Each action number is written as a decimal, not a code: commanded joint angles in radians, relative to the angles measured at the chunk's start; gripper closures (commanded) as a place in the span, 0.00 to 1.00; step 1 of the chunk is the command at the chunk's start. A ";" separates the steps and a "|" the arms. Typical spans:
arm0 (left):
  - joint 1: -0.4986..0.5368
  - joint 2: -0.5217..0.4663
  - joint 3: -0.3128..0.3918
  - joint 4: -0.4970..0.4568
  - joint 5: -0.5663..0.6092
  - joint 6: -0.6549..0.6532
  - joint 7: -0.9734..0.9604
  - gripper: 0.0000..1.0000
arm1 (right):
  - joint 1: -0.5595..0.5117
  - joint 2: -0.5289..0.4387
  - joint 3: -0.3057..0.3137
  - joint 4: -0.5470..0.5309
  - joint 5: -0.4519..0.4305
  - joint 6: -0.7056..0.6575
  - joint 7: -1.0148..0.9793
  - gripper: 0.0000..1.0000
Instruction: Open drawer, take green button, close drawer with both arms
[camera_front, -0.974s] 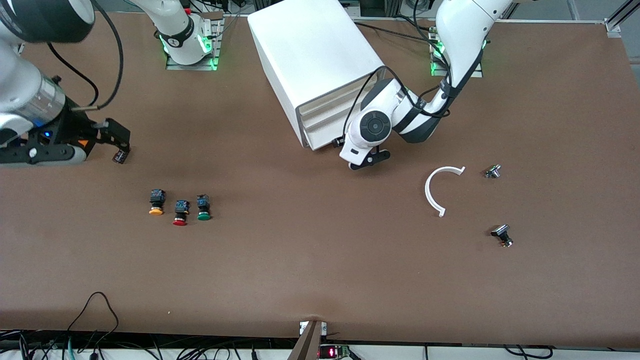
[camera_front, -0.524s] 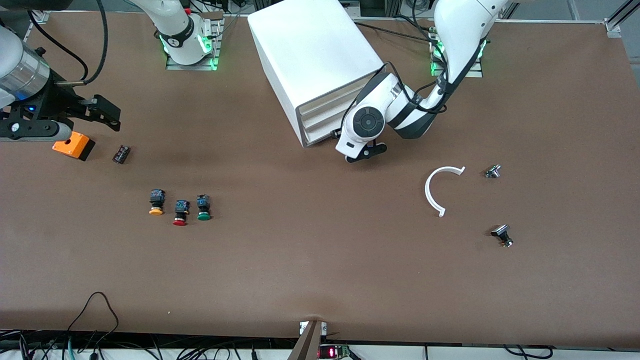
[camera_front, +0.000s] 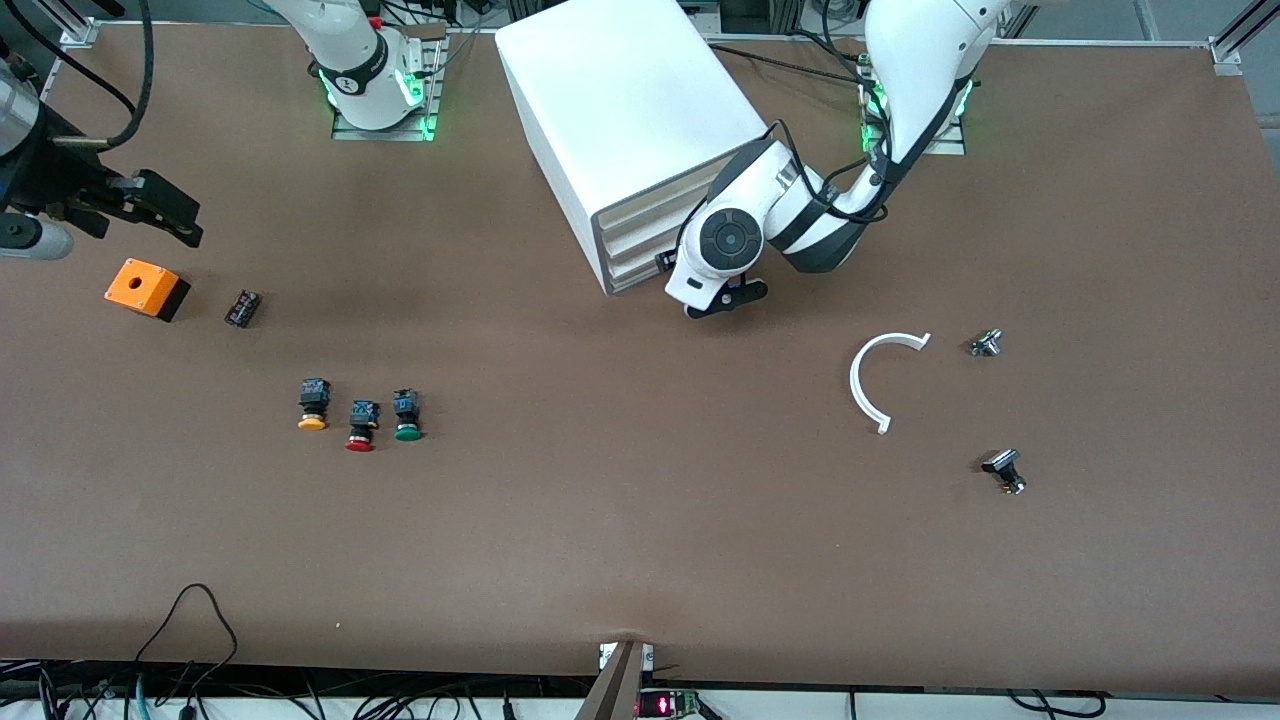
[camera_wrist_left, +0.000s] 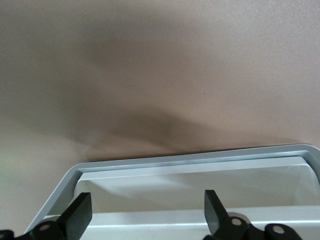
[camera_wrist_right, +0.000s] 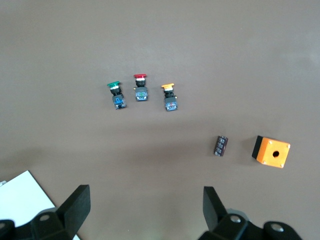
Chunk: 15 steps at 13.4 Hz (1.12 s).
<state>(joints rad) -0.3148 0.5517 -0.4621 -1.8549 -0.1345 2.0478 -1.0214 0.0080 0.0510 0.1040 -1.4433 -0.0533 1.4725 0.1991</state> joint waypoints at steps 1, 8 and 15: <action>-0.001 -0.022 -0.007 -0.017 -0.042 -0.012 -0.011 0.01 | -0.034 -0.063 0.026 -0.028 -0.008 -0.027 0.023 0.00; 0.023 -0.024 0.002 0.000 -0.037 -0.017 0.006 0.01 | -0.036 -0.088 0.025 -0.046 -0.005 -0.047 0.052 0.00; 0.230 -0.038 -0.004 0.379 0.114 -0.458 0.128 0.01 | -0.036 -0.103 0.023 -0.077 0.009 -0.011 0.052 0.00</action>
<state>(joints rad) -0.1217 0.5171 -0.4580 -1.5619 -0.0882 1.6903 -0.9732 -0.0092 -0.0196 0.1111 -1.4863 -0.0526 1.4456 0.2370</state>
